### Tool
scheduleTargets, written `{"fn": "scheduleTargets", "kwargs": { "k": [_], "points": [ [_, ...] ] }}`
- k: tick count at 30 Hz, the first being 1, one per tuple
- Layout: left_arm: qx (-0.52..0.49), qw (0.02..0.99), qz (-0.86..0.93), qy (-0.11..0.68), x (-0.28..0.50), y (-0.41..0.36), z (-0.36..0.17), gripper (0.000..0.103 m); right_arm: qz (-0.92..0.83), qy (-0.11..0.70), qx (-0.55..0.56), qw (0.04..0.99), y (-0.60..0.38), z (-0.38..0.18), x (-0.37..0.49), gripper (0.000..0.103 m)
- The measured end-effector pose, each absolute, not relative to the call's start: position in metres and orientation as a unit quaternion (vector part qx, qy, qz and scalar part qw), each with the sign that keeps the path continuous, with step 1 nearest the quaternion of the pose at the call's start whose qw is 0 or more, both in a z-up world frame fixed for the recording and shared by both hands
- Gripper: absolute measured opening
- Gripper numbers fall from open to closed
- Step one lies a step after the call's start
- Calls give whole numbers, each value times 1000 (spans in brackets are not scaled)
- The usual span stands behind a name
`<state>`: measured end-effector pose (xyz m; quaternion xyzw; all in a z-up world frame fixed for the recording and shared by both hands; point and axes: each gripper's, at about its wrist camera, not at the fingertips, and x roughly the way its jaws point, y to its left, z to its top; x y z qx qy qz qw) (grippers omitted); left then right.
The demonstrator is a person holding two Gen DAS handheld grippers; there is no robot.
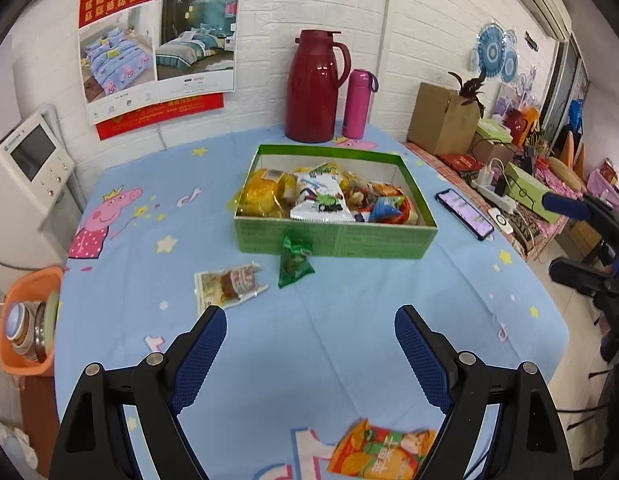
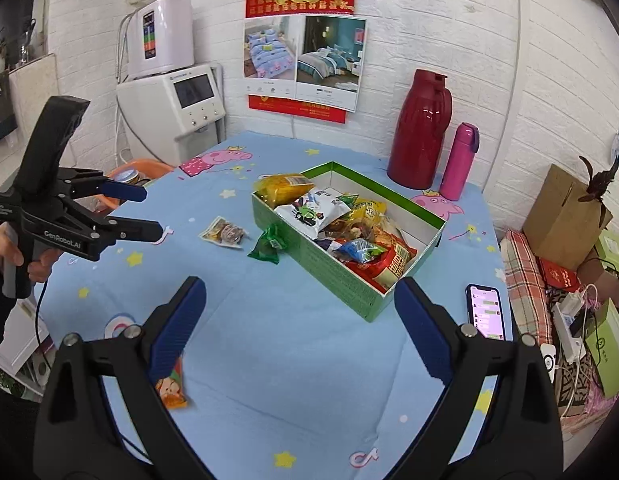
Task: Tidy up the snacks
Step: 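Withdraw both tools toward the orange apple-chip bag, then grasp the orange apple-chip bag with the left tool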
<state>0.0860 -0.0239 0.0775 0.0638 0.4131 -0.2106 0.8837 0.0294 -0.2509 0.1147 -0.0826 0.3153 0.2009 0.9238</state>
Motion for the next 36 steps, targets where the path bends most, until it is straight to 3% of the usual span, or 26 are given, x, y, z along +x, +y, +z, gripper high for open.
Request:
{"fn": "scheduleTargets", "kwargs": {
  "k": [9, 20, 23, 26, 31, 35, 36],
  "points": [
    [30, 871, -221, 438, 52, 7, 62, 88, 233, 297, -84, 922, -248, 136, -15, 95],
    [37, 837, -251, 485, 22, 9, -6, 88, 305, 430, -117, 842, -190, 15, -7, 93],
    [27, 825, -267, 497, 13, 10, -18, 86, 328, 449, -118, 823, -180, -5, -4, 88],
    [17, 809, -287, 513, 6, 8, -29, 76, 339, 468, -117, 808, -167, -23, -1, 85],
    [22, 785, -303, 540, -7, -2, -47, 58, 358, 495, -118, 783, -152, -46, 3, 66],
    [7, 774, -310, 552, -9, -7, -58, 57, 370, 509, -110, 769, -146, -60, 6, 55],
    [7, 775, -307, 553, -8, -8, -60, 57, 373, 511, -106, 768, -146, -61, 7, 47]
  ]
}}
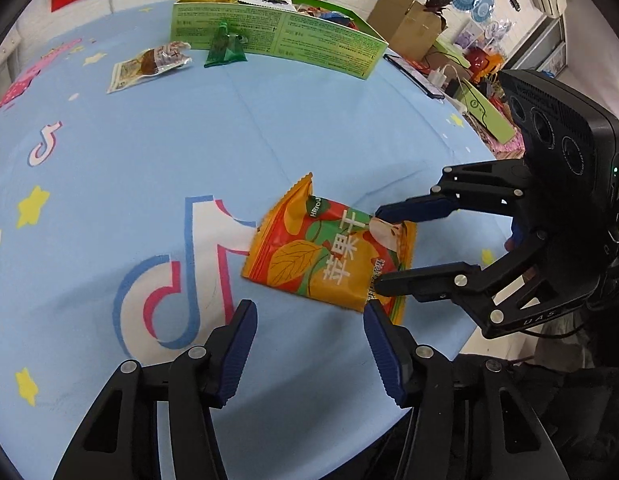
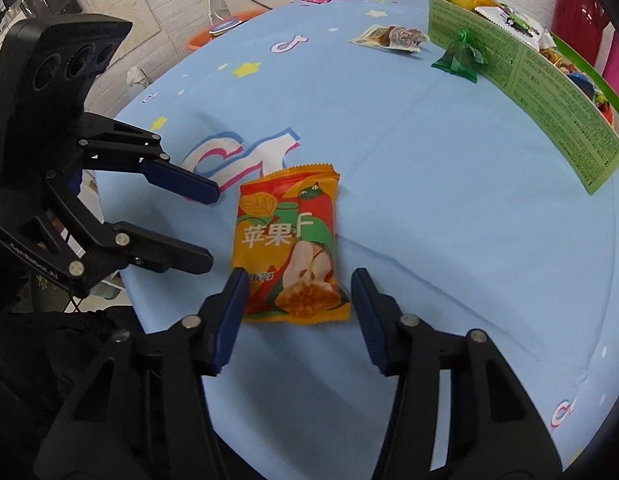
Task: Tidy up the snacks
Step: 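Grasp the orange apple-chip bag with the left tool, then carry the apple-chip bag over the green box and open the left tool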
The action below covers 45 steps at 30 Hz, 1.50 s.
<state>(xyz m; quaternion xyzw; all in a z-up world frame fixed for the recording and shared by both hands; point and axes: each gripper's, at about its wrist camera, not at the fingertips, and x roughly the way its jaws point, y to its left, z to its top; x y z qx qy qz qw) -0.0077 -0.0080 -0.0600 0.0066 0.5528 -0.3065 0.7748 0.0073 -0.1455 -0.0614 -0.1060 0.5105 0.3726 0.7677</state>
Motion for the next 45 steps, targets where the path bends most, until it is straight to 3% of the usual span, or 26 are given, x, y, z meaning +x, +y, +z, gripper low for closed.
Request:
{"fn": "scheduleTargets", "kwargs": {
  "k": [4, 16, 17, 19, 24, 33, 45],
  "points": [
    [-8, 783, -296, 547, 4, -10, -61, 56, 373, 503, -76, 776, -158, -59, 11, 30],
    [-1, 789, -304, 534, 23, -39, -62, 56, 367, 499, -45, 783, -178, -64, 6, 25],
    [-5, 787, -308, 534, 24, -40, -63, 54, 367, 498, -45, 784, -178, -64, 6, 25],
    [-18, 777, -321, 541, 26, -44, -65, 36, 364, 496, -46, 787, -178, -64, 6, 24],
    [-4, 788, -322, 525, 27, -52, -56, 30, 353, 487, -39, 798, -182, -59, 9, 20],
    [-7, 811, -342, 475, 58, -67, -7, 28, 326, 427, -25, 843, -209, -18, 28, 20],
    [-27, 838, -360, 410, 156, -113, 43, 25, 244, 355, 36, 902, -256, 23, 99, 19]
  ]
}}
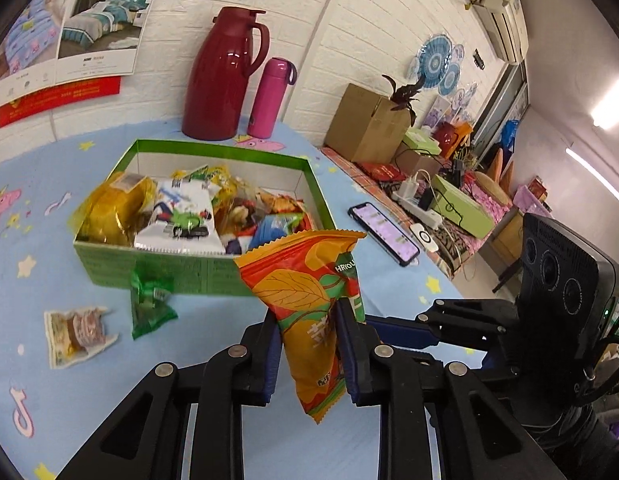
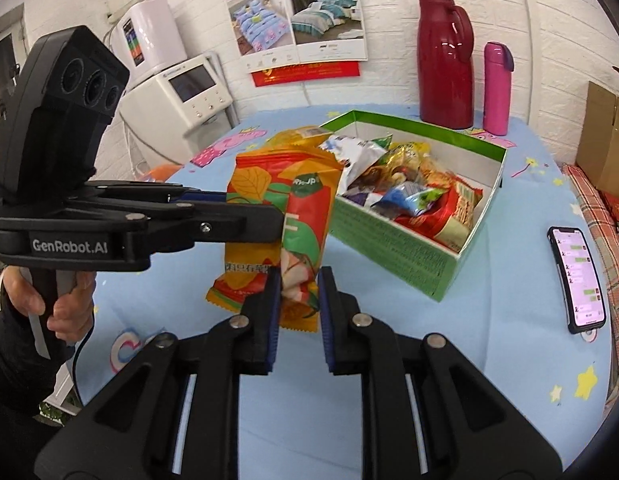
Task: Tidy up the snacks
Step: 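Carry the apple-chip bag over the green box and open the left tool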
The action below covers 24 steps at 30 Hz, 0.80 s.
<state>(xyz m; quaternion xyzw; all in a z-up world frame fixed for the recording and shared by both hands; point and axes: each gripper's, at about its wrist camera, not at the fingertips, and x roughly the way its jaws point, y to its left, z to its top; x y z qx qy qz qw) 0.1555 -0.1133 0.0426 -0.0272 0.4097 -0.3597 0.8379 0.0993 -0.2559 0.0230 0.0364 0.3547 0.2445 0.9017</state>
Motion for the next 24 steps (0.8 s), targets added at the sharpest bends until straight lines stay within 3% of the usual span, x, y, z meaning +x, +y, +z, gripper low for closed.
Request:
{"fn": "scheduleTargets", "kwargs": {
  "k": [20, 21, 22, 23, 24],
  "points": [
    [-39, 829, -362, 425, 290, -191, 26, 26, 138, 325, 91, 931, -321, 11, 206, 21],
    [-31, 832, -353, 427, 292, -193, 22, 32, 128, 330, 80, 932, -321, 7, 210, 21],
    [-24, 832, -349, 431, 293, -194, 20, 52, 120, 334, 65, 933, -320, 4, 213, 28],
    [-22, 834, -342, 433, 294, -192, 19, 63, 111, 337, 49, 934, -318, 0, 214, 36],
    [-24, 839, -335, 428, 293, -188, 18, 77, 97, 331, 38, 938, -318, -1, 213, 55]
  ]
}}
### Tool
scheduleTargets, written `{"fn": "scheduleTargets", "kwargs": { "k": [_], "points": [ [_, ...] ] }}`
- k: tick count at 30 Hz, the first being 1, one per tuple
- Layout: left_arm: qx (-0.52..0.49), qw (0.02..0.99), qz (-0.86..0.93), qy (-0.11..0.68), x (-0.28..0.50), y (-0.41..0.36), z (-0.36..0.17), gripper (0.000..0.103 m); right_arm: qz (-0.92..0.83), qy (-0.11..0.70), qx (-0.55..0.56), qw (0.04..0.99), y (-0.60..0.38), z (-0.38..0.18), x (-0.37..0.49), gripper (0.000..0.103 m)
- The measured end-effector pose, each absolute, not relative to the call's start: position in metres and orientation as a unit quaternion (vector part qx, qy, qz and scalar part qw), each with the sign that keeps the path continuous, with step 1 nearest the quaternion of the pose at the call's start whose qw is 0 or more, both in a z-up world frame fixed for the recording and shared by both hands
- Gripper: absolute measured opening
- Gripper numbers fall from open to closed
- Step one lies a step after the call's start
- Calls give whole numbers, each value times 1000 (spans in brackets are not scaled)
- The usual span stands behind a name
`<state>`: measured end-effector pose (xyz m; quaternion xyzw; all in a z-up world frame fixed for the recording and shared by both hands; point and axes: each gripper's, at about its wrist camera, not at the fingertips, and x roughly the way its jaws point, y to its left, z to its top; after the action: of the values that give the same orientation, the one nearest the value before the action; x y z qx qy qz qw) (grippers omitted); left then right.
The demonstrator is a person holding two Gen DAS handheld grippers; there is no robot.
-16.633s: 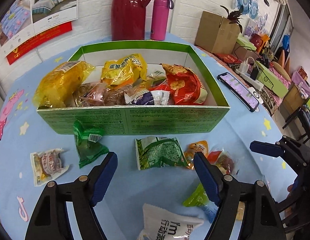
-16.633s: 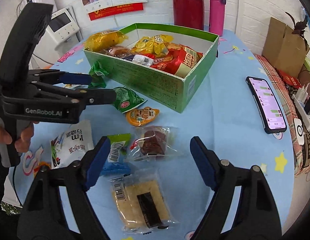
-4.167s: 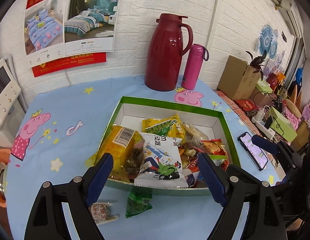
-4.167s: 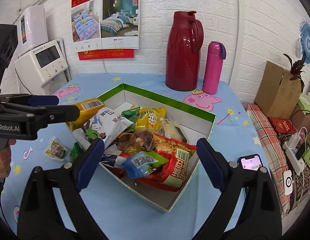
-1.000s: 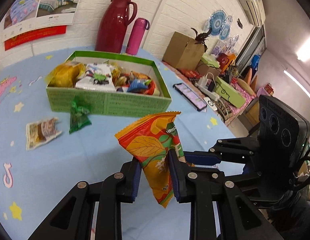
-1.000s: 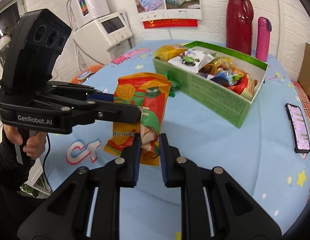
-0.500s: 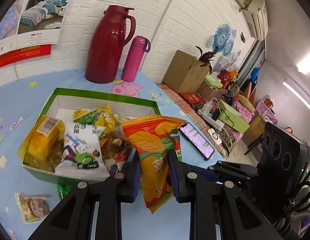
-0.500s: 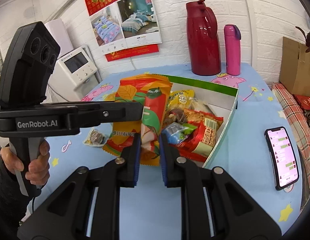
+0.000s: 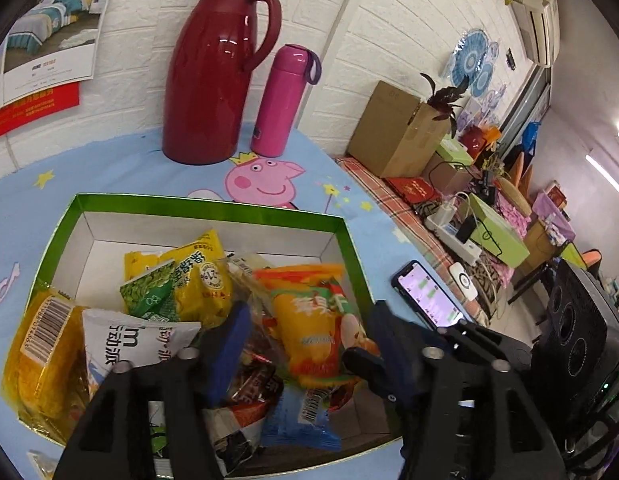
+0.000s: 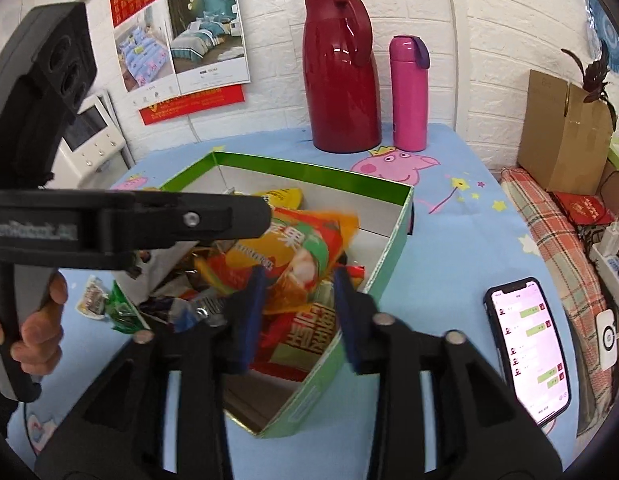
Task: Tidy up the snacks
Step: 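Carry the apple-chip bag over the green box and open the left tool, then withdraw both tools toward the clear tofu pack and green candy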
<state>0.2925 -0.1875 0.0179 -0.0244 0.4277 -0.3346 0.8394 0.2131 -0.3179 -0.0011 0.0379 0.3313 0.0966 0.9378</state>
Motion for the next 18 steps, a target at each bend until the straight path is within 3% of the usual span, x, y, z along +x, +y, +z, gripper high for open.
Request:
{"fn": "scheduleTargets", "kwargs": {
  "k": [1, 5, 7, 18],
  "points": [
    [-29, 846, -331, 417, 290, -182, 19, 82, 85, 324, 30, 942, -318, -2, 211, 67],
    [-34, 855, -314, 411, 289, -166, 24, 84, 88, 320, 36, 943, -321, -1, 204, 70],
    [-39, 859, -301, 412, 287, -158, 28, 84, 92, 318, 35, 943, -320, 1, 201, 76],
    [-29, 886, -263, 382, 246, -128, 55, 85, 113, 286, 12, 951, -295, 34, 163, 78]
  ]
}}
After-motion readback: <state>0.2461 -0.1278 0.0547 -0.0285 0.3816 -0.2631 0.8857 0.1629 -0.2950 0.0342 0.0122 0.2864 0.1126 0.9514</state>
